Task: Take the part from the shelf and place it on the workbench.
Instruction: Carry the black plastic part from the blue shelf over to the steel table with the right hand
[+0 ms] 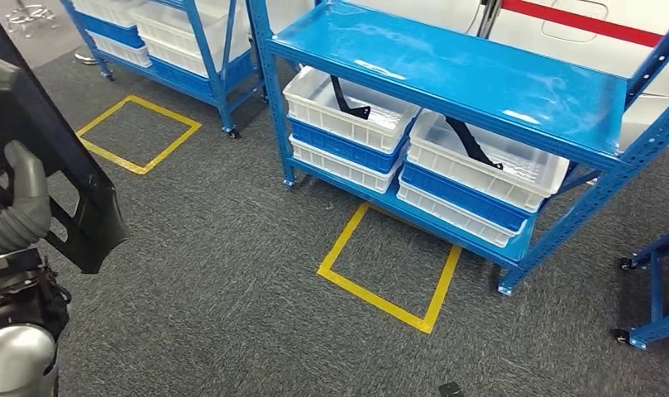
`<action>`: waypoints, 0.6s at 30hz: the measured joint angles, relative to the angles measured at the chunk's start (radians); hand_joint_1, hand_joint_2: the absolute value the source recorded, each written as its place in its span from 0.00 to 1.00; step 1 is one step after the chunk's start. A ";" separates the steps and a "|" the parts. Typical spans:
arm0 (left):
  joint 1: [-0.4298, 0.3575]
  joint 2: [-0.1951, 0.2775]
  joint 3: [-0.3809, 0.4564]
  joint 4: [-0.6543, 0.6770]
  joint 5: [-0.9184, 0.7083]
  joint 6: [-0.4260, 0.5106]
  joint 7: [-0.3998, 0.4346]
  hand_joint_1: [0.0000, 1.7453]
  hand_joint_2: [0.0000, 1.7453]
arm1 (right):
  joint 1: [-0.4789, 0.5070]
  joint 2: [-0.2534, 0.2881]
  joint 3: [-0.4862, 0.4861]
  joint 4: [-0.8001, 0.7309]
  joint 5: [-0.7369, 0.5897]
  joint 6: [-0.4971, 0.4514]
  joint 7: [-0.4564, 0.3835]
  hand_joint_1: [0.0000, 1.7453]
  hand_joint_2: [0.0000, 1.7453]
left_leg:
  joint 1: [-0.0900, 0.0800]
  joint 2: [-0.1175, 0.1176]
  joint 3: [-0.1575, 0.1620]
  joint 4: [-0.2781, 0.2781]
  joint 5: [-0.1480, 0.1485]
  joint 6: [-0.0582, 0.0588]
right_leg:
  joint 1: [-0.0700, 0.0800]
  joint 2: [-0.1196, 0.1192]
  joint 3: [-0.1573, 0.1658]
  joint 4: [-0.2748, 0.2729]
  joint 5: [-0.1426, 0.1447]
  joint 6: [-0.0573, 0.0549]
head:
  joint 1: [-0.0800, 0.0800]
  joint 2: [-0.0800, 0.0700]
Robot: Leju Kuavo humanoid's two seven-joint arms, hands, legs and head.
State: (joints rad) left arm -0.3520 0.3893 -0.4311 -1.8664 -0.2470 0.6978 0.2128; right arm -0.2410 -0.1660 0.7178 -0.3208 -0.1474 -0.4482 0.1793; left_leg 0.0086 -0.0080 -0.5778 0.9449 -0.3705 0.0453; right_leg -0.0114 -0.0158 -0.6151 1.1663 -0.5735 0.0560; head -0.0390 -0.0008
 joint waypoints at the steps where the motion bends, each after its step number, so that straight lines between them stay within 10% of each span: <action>1: 0.000 0.000 -0.001 -0.001 -0.002 -0.004 -0.001 1.00 1.00 | 0.000 -0.001 0.000 0.000 0.003 0.002 0.002 0.00 0.00 | 0.000 -0.013 -0.002 0.000 0.002 0.002 | 0.000 0.007 -0.031 0.065 -0.023 0.001 | 0.000 0.000; 3: 0.000 0.000 -0.004 -0.005 -0.007 -0.011 -0.004 1.00 1.00 | 0.001 -0.002 0.000 0.000 0.008 0.007 0.005 0.00 0.00 | 0.002 -0.042 -0.004 0.001 0.004 0.001 | -0.002 0.011 -0.042 0.086 -0.009 0.002 | 0.000 0.000; 7: -0.009 0.000 -0.007 -0.015 -0.015 -0.015 -0.010 1.00 1.00 | 0.000 -0.004 0.000 0.000 0.016 0.014 0.009 0.00 0.00 | 0.007 -0.094 -0.010 0.005 0.011 -0.014 | -0.011 0.083 0.076 -0.171 0.114 -0.001 | 0.000 0.000; 10: -0.016 0.000 -0.007 -0.022 -0.018 -0.021 -0.013 1.00 1.00 | -0.009 -0.005 0.000 -0.001 0.022 0.016 0.011 0.00 0.00 | 0.011 -0.126 -0.021 0.000 0.022 -0.035 | -0.007 0.085 0.090 -0.211 0.123 -0.013 | -0.002 0.000; 12: -0.017 0.000 -0.006 -0.026 -0.018 -0.021 -0.013 1.00 1.00 | -0.015 -0.004 0.000 -0.003 0.024 0.016 0.011 0.00 0.00 | 0.012 -0.105 -0.034 0.018 0.011 -0.044 | -0.009 0.058 0.093 -0.217 0.130 -0.027 | -0.004 0.000; 15: -0.021 0.002 -0.006 -0.031 -0.020 -0.018 -0.012 1.00 1.00 | -0.012 -0.006 0.000 -0.004 0.029 0.016 0.011 0.00 0.00 | 0.011 -0.024 -0.119 0.201 -0.084 -0.052 | -0.010 0.014 0.093 -0.222 0.133 -0.039 | -0.008 0.000; 18: -0.017 0.002 -0.005 -0.032 -0.022 -0.015 -0.011 1.00 1.00 | -0.010 -0.009 0.000 -0.004 0.032 0.016 0.012 0.00 0.00 | 0.019 -0.005 -0.166 0.311 -0.113 -0.062 | -0.009 -0.029 0.093 -0.222 0.131 -0.038 | -0.009 0.000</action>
State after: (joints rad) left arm -0.3690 0.3910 -0.4364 -1.8986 -0.2686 0.6829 0.2022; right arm -0.2511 -0.1754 0.7175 -0.3251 -0.1158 -0.4326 0.1913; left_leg 0.0272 -0.0135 -0.7435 1.2559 -0.4838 -0.0164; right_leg -0.0203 -0.0448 -0.5218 0.9444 -0.4423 0.0185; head -0.0477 -0.0008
